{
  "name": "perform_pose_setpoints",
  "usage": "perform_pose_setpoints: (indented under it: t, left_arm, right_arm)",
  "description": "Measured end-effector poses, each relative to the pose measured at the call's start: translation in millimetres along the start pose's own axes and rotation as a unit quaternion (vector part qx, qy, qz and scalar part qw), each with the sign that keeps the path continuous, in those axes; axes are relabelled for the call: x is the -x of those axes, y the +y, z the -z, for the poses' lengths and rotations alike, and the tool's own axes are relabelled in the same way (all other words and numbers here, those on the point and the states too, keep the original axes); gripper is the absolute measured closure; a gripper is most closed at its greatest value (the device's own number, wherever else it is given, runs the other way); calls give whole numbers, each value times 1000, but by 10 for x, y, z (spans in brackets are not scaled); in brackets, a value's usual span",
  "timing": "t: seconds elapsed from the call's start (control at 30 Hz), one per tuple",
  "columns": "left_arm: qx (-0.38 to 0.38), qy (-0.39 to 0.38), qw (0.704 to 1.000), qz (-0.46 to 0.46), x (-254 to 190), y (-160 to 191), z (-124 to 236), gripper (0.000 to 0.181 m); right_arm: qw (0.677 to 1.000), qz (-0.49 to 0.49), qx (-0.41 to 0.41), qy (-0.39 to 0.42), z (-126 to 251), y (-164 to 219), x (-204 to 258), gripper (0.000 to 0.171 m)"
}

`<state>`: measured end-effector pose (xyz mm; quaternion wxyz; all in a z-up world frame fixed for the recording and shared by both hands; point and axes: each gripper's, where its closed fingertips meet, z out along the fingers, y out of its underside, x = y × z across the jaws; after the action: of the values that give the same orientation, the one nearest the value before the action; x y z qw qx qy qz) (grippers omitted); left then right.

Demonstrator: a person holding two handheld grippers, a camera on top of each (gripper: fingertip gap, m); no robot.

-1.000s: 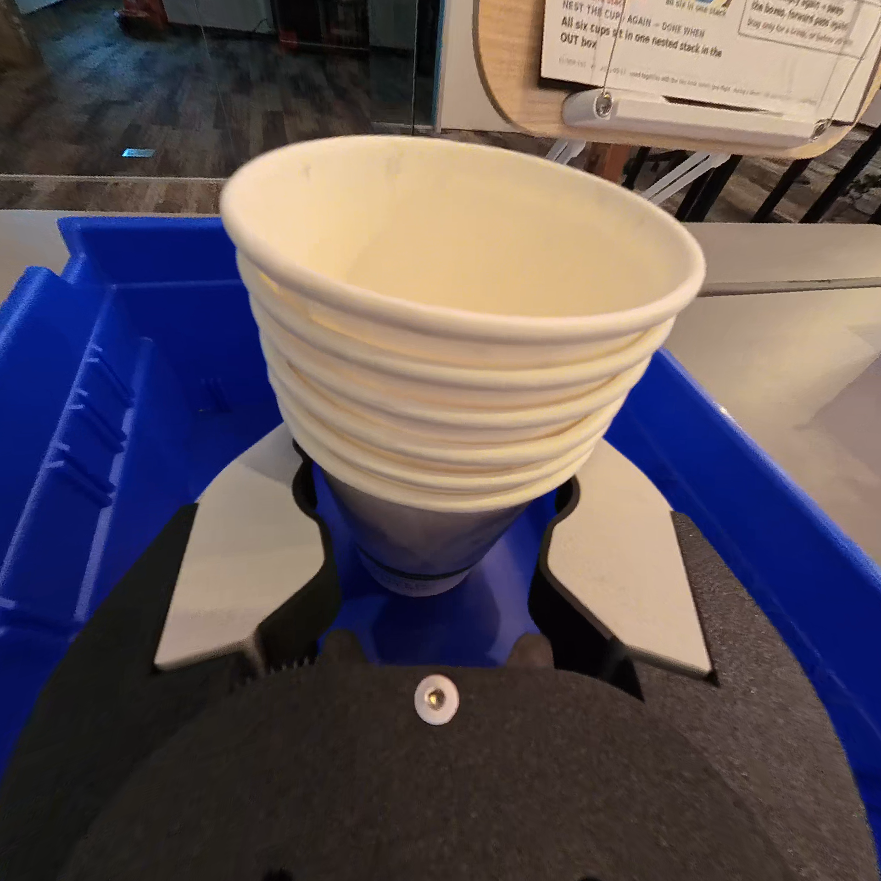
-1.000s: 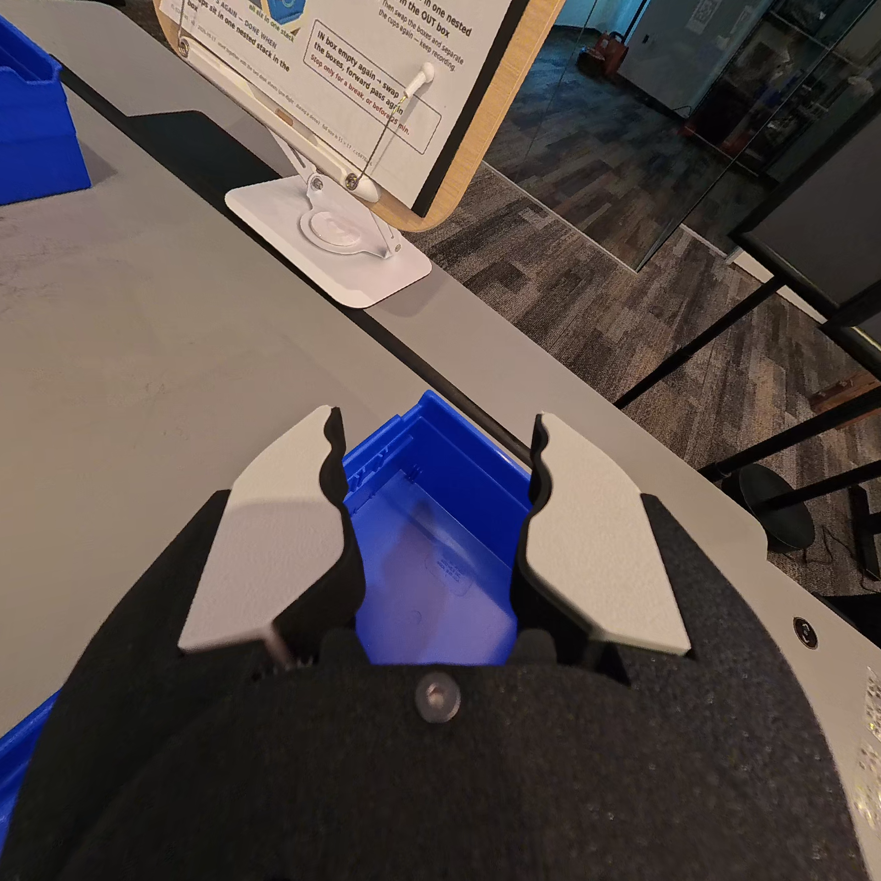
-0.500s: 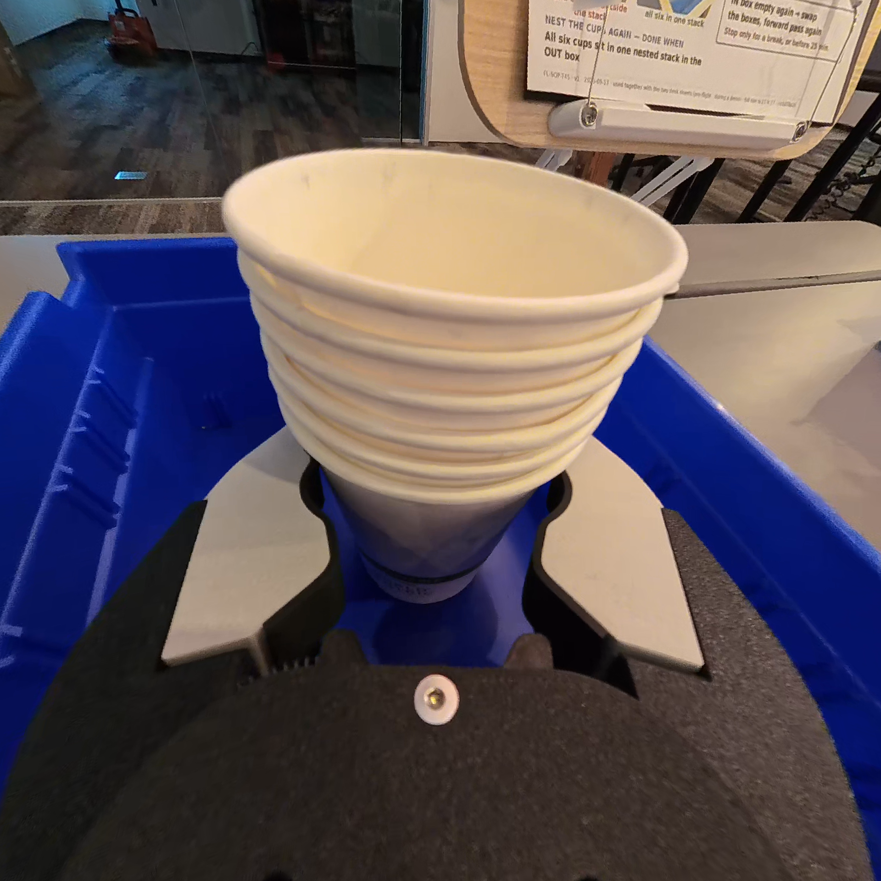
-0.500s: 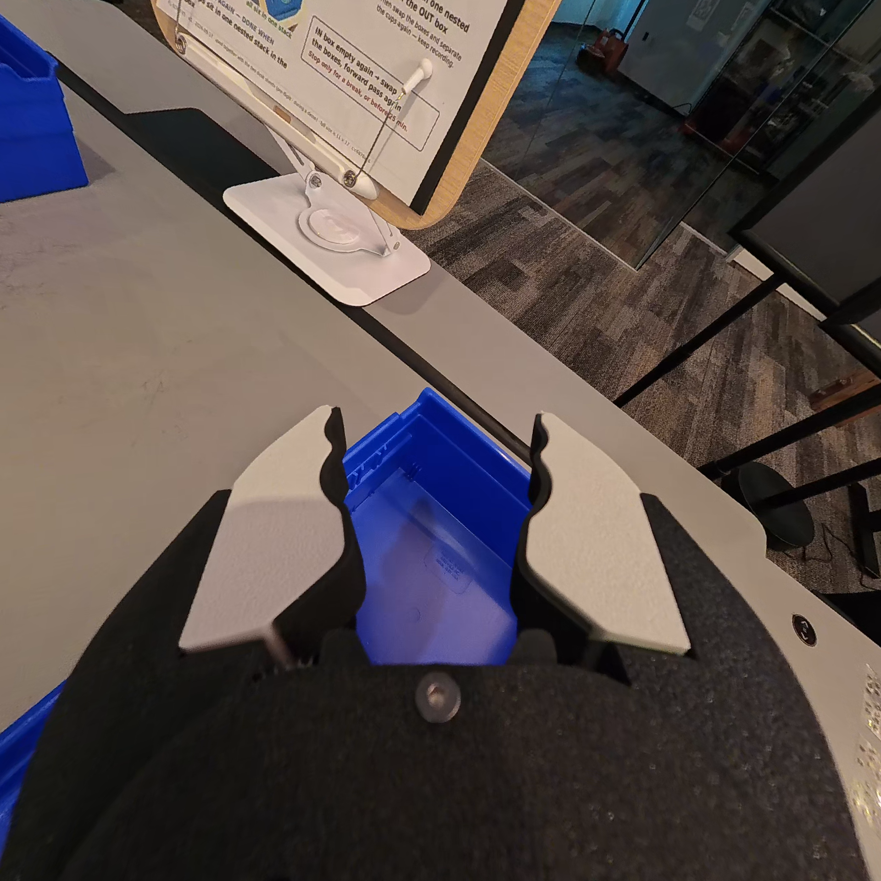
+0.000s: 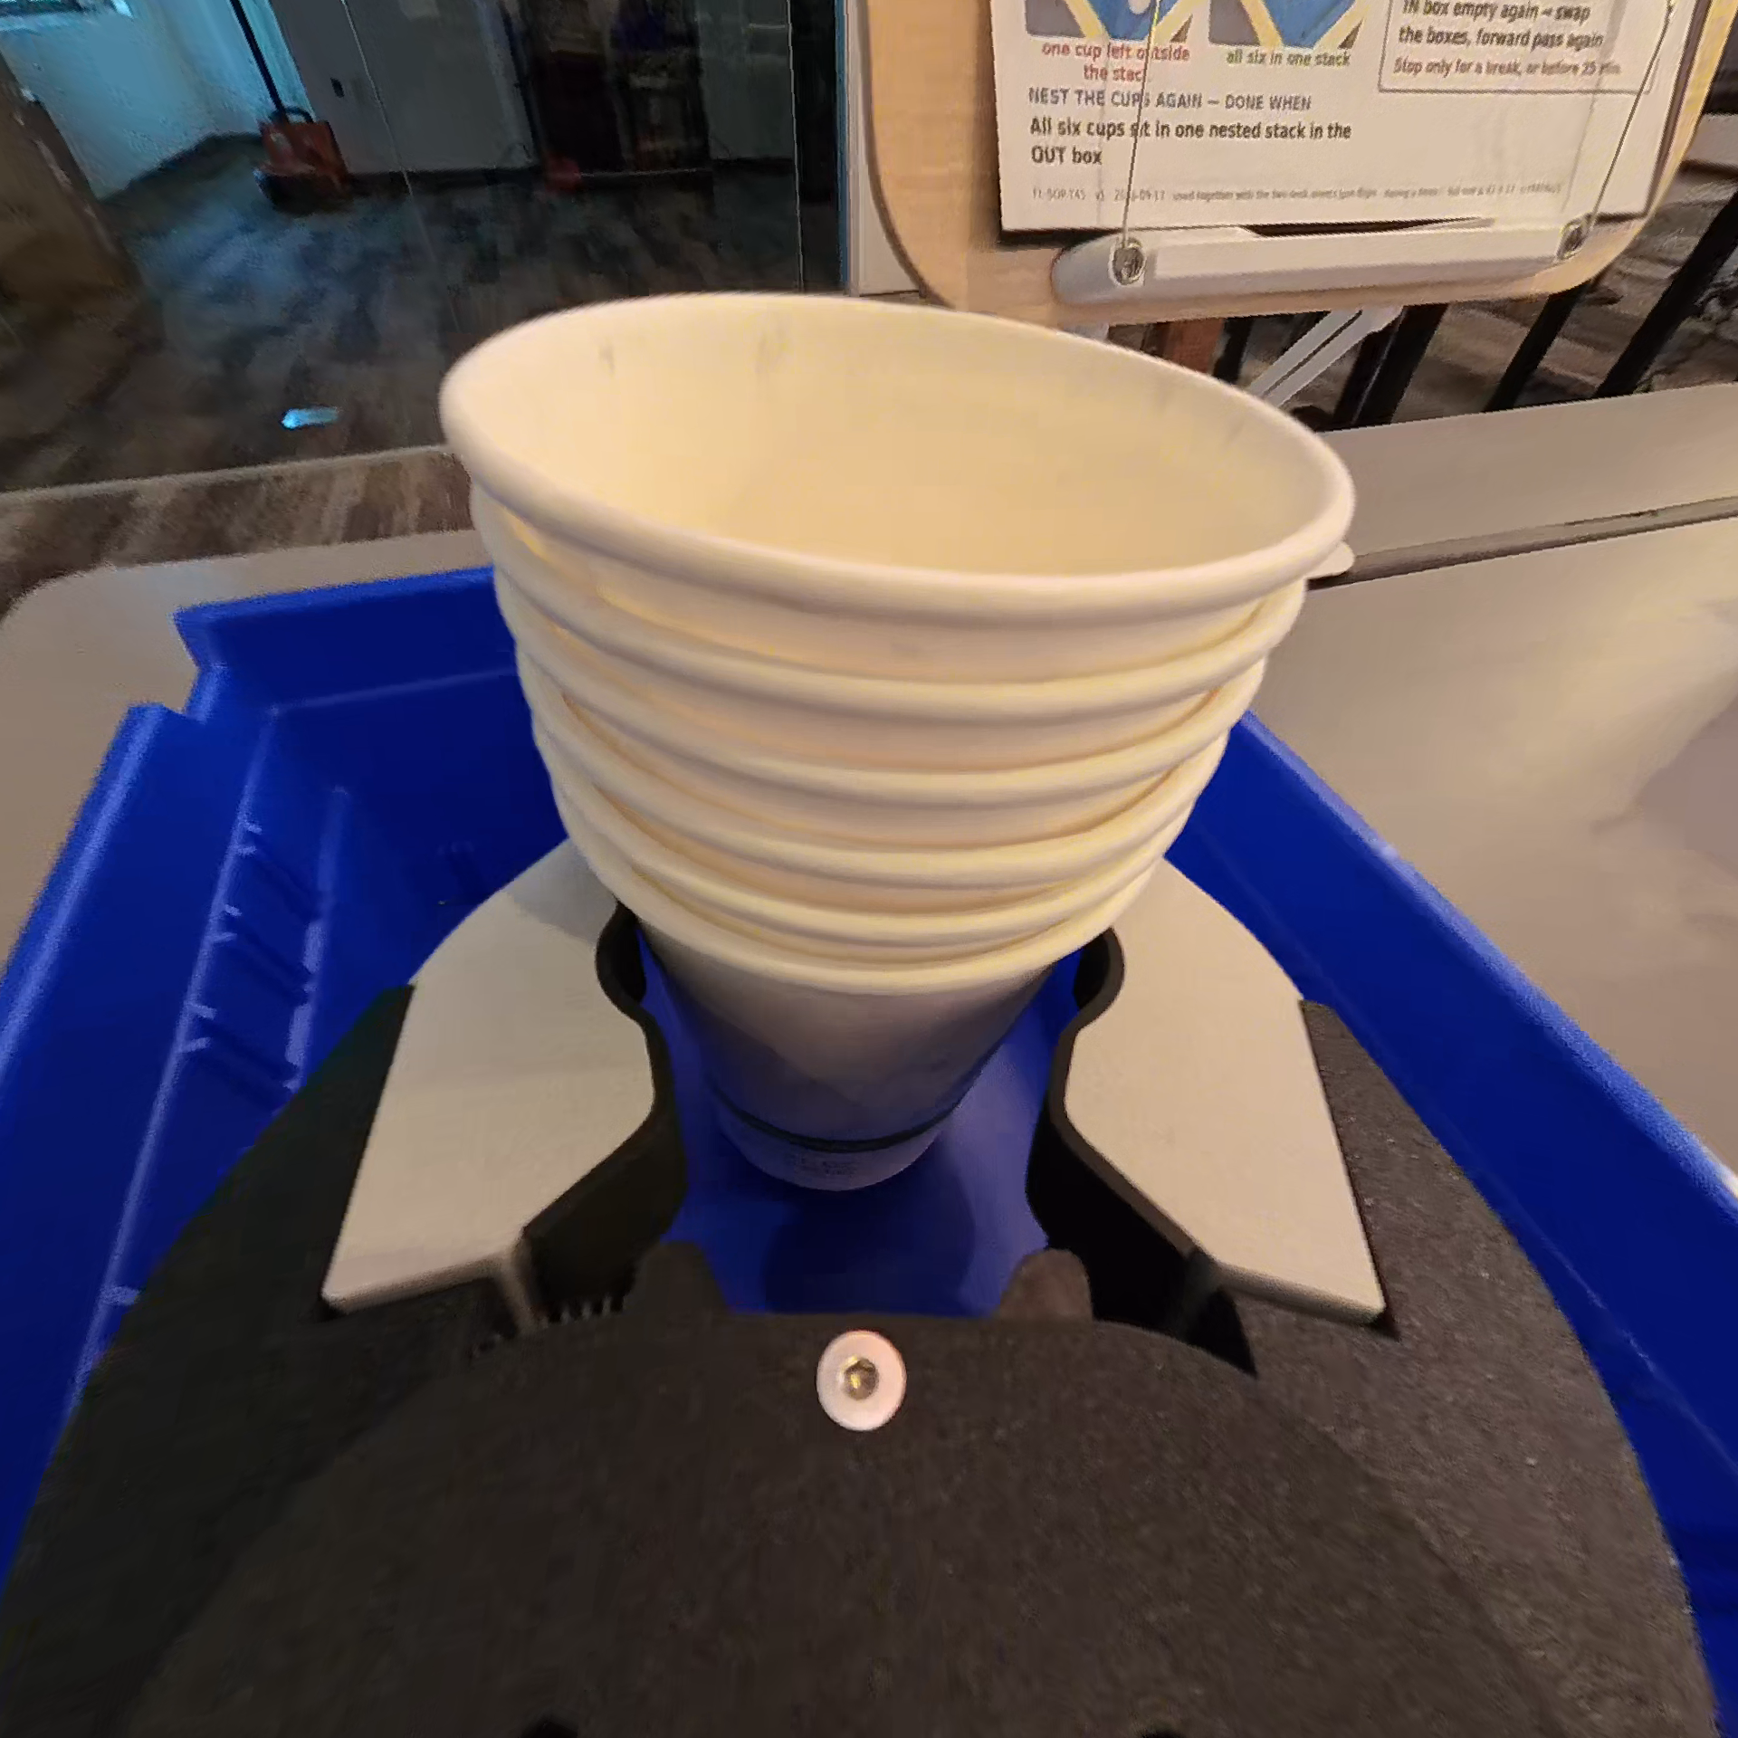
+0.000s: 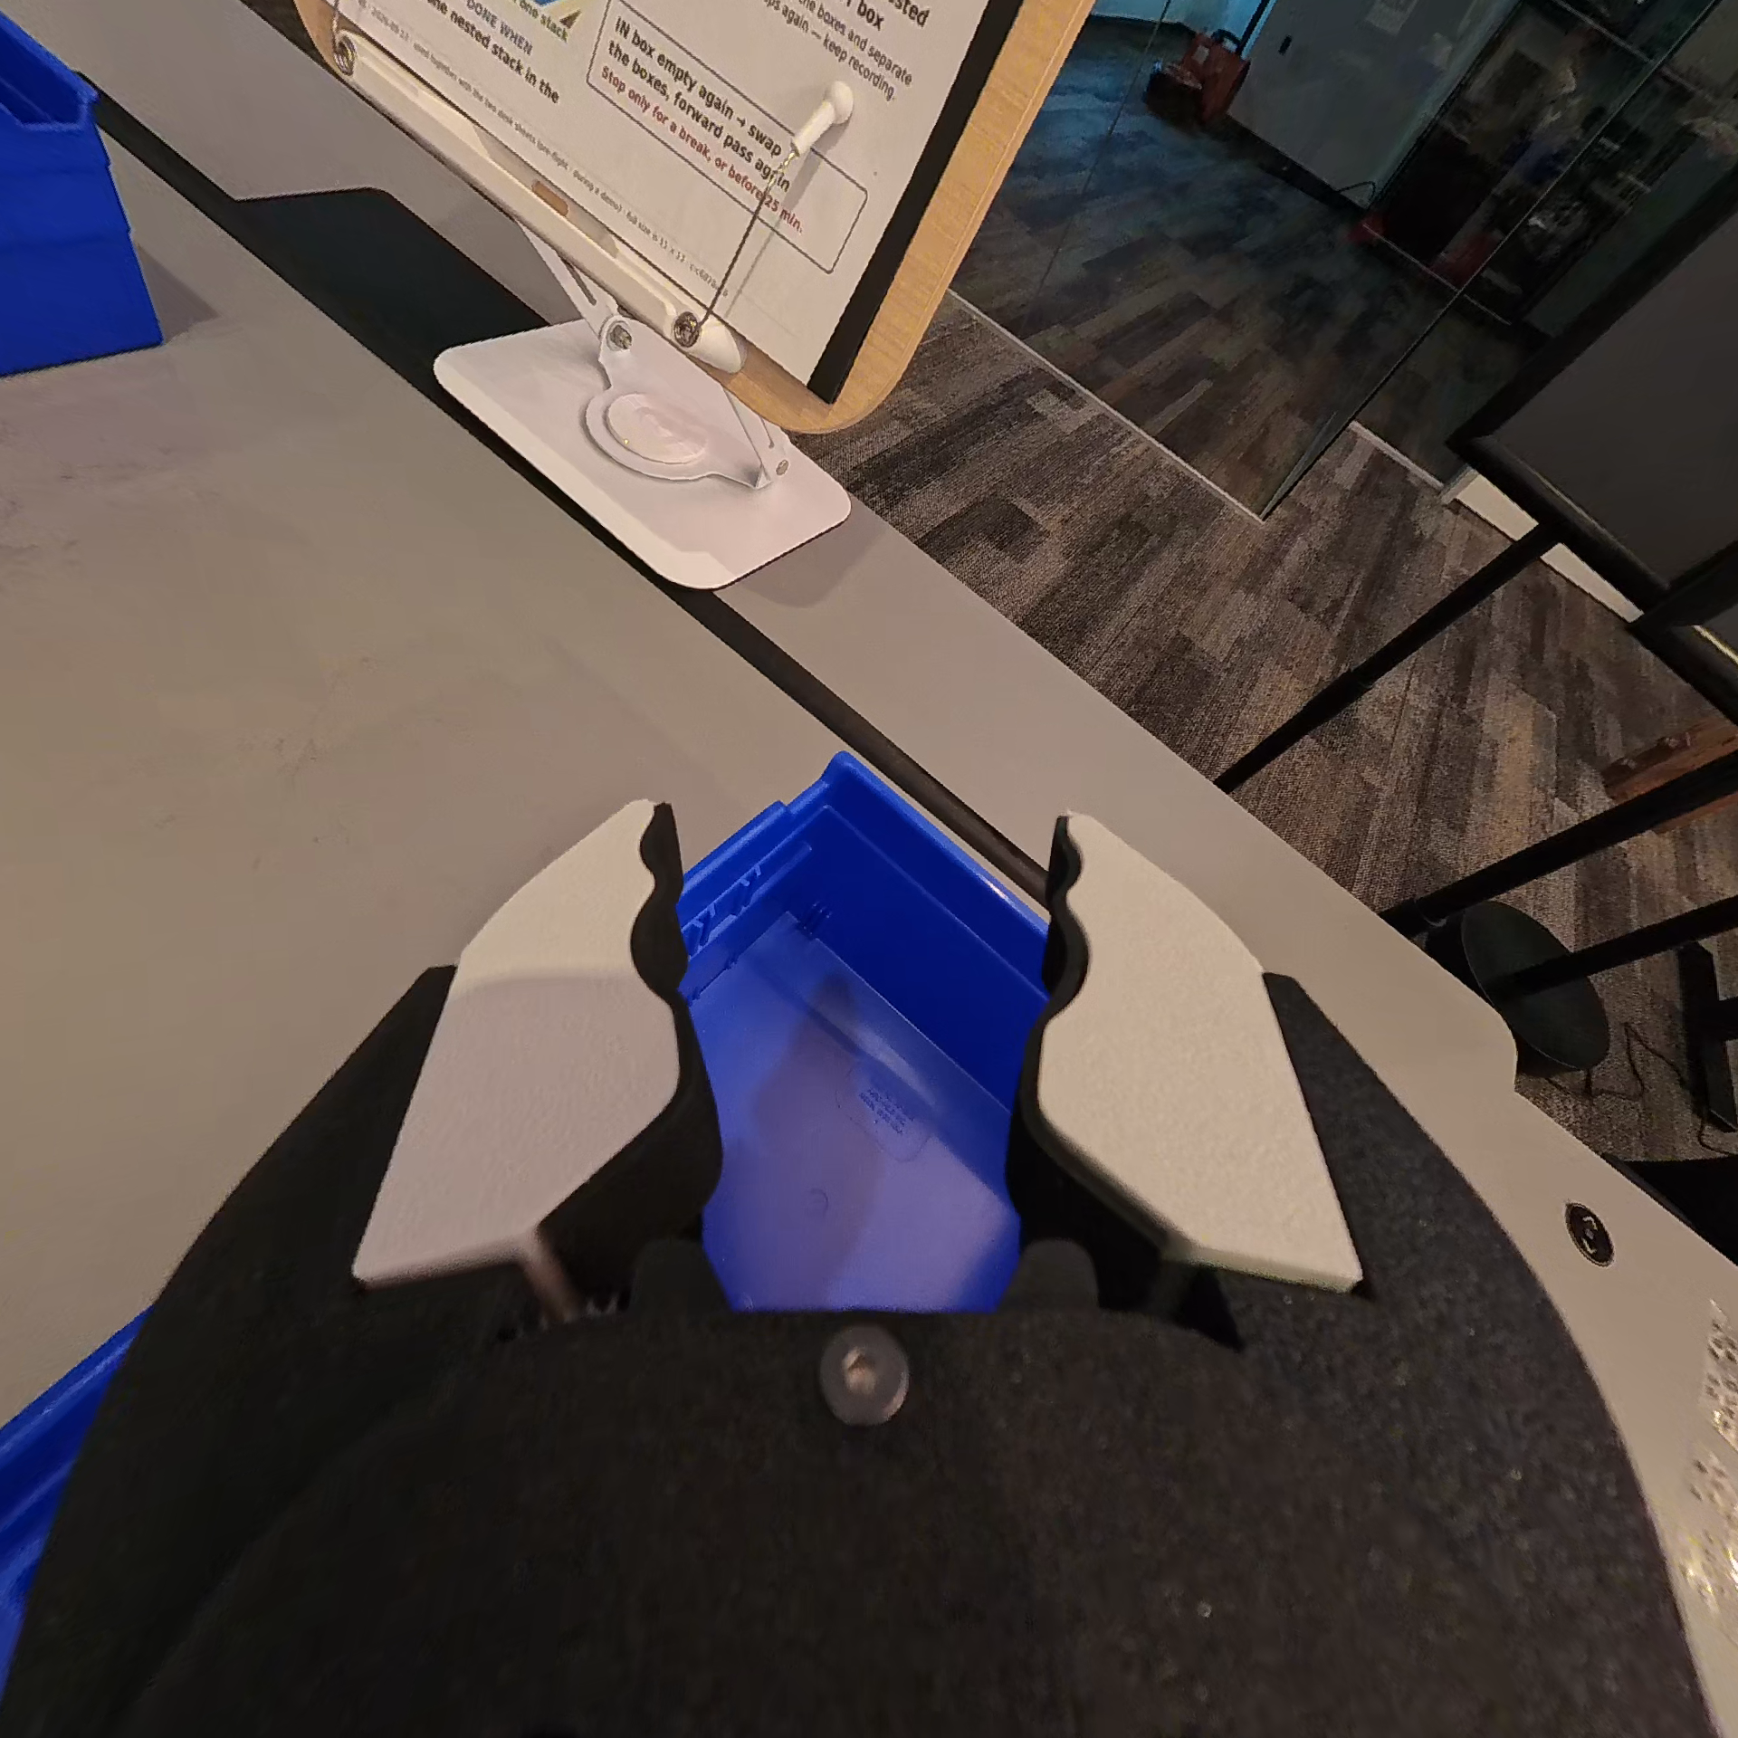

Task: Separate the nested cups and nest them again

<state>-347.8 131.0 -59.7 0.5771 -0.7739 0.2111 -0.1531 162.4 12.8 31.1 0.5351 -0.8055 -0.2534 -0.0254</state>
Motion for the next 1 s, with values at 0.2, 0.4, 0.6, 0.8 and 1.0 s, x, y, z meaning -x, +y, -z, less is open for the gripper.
perform_pose_setpoints:
  t: [0.2, 0.4, 0.6, 0.8, 1.0]
  left_arm:
    - [-26, -28, 999, -32, 9, -307, 133, 89]
    - [-39, -58, 996, -49, 62, -624, 242, 89]
    - [-67, -56, 995, -41, -54, -968, 330, 89]
    - [-88, -25, 995, -51, -418, -1353, 346, 89]
    - [-118, 63, 989, -66, -1091, -1698, 319, 89]
  right_arm:
    - [1000, 3, 5, 0, -18, 9, 15, 98]
    - [1000, 7, 11, -2, -46, 22, 34, 98]
    - [1000, 11, 18, -3, -74, 35, 58, 98]
    - [999, 18, 26, -4, -126, 40, 95, 98]
    - [999, 30, 31, -7, -178, -13, 181, 98]
